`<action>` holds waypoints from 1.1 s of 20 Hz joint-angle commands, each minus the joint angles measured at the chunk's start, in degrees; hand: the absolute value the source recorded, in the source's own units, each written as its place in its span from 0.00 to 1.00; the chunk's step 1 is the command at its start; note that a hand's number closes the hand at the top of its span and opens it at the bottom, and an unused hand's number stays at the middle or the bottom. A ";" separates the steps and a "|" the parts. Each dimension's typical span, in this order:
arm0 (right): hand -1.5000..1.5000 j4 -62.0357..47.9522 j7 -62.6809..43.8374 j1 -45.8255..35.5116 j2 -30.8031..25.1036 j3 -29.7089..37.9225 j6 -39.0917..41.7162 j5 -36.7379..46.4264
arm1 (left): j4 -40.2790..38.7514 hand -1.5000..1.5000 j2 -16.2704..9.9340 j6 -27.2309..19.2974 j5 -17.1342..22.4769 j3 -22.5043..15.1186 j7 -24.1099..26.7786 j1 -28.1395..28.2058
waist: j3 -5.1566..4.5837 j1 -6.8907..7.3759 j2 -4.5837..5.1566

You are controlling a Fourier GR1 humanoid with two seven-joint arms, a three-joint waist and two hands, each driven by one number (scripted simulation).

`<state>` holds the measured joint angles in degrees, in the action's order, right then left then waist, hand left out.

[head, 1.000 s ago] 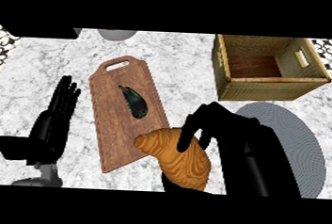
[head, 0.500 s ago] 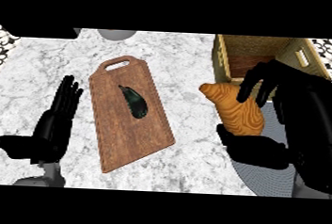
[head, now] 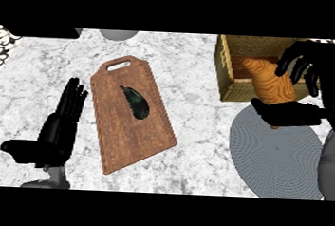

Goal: Pick the croissant from the placemat and place it in the basket

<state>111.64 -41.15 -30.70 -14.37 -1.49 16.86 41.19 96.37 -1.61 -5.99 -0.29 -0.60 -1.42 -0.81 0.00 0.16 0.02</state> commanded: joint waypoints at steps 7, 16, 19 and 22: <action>1.00 -16.66 16.07 -0.59 -6.35 7.02 -2.24 -0.49 | -0.01 0.50 -0.11 0.78 0.97 0.08 0.05 0.43 | 0.00 0.19 0.03; 1.00 -27.26 20.94 -3.13 -4.79 7.70 -5.91 1.57 | 2.30 0.50 -1.89 2.25 1.28 1.21 -0.38 1.19 | 0.00 0.22 0.01; 1.00 -26.87 26.01 2.34 -6.41 8.99 -7.29 1.43 | 2.26 0.50 -0.98 0.68 0.19 0.67 -1.45 0.24 | 0.00 0.01 -0.01; 1.00 -27.74 24.85 0.99 -4.07 8.45 -8.58 1.74 | 0.75 0.50 -1.24 1.54 0.88 1.75 1.22 0.80 | -0.01 0.05 -0.02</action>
<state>85.09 -17.64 -30.04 -19.30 6.34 9.23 43.39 97.78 -2.23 -5.26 0.00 0.09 -1.50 -0.03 0.01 0.25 0.03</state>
